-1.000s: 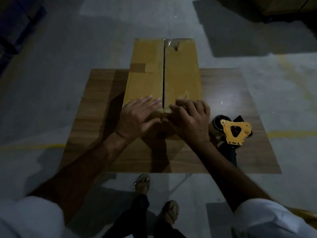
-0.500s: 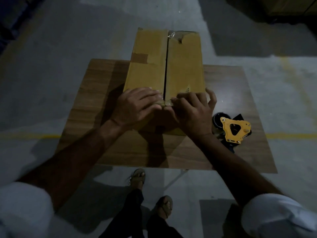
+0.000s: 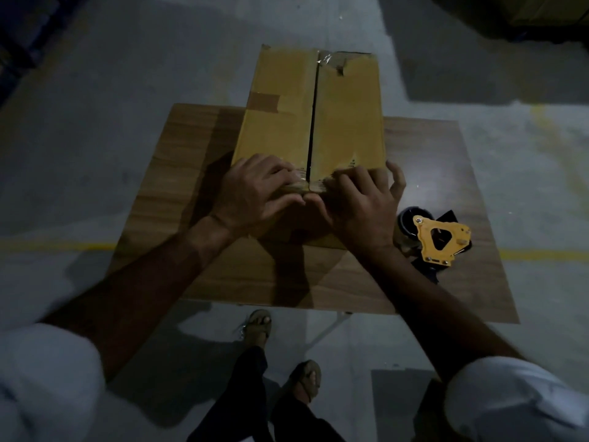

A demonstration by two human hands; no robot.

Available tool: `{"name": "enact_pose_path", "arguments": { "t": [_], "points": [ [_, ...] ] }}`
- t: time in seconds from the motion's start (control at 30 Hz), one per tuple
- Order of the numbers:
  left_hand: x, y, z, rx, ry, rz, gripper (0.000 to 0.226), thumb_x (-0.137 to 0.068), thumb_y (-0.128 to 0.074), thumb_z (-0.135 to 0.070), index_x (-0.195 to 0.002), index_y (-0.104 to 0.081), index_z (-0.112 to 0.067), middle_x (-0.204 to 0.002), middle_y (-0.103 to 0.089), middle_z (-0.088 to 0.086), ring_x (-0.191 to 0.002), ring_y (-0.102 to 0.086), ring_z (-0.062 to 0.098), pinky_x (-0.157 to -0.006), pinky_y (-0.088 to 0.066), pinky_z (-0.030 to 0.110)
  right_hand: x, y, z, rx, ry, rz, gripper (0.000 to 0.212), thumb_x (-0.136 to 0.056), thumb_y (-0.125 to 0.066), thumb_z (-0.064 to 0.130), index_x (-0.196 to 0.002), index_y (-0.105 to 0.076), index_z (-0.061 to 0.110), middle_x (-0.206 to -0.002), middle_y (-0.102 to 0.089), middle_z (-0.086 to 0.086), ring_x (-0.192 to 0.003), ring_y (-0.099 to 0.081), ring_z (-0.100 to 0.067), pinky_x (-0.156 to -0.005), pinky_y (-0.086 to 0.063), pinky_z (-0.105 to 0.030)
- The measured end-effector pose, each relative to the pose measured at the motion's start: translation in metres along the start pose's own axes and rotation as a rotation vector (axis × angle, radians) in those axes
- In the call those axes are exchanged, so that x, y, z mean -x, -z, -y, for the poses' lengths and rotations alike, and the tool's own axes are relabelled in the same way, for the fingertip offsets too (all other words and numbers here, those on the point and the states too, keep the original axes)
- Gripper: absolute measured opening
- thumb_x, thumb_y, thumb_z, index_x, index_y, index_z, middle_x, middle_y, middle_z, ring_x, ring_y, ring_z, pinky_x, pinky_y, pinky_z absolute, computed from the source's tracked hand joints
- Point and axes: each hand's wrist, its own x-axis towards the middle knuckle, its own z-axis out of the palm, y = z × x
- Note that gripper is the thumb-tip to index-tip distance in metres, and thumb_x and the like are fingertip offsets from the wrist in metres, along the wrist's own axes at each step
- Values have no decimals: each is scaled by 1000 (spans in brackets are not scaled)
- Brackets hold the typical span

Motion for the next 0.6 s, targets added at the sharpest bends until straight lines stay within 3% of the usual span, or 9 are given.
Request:
{"name": "enact_pose_path", "arguments": {
  "t": [0.13, 0.27, 0.43, 0.6],
  "points": [
    [7, -11, -6, -78, 33, -25, 52, -88, -75, -56, -115, -73, -12, -118, -70, 10, -104, -65, 30, -78, -47, 40, 17, -10, 3, -64, -38, 1, 47, -91, -71, 60, -112, -73, 17, -123, -70, -5, -114, -54, -29, -106, -38, -53],
    [6, -5, -11, -118, 71, 109, 68, -73, -89, -53, -121, -67, -11, -125, -65, 13, -110, -63, 33, -83, -49, 45, 18, -2, -1, -33, 23, 143, 59, -81, -77, 55, -125, -62, 19, -135, -63, -7, -122, -51, -33, -109, -33, -54],
    [0, 4, -7, 25, 99, 35, 44, -87, -76, -49, -111, -70, -13, -115, -65, 8, -103, -60, 27, -81, -50, 43, 1, 0, -1, -16, -12, 34, 49, -92, -62, 70, -106, -67, 23, -112, -67, -1, -107, -56, -27, -114, -31, -54],
    [4, -7, -29, -174, 212, 141, 71, -66, -94, -43, -120, -62, -11, -117, -60, 15, -103, -60, 34, -84, -48, 45, 15, -1, 6, 3, -14, 152, 53, -82, -70, 59, -115, -70, 17, -127, -66, -6, -113, -55, -34, -108, -33, -51]
  ]
}}
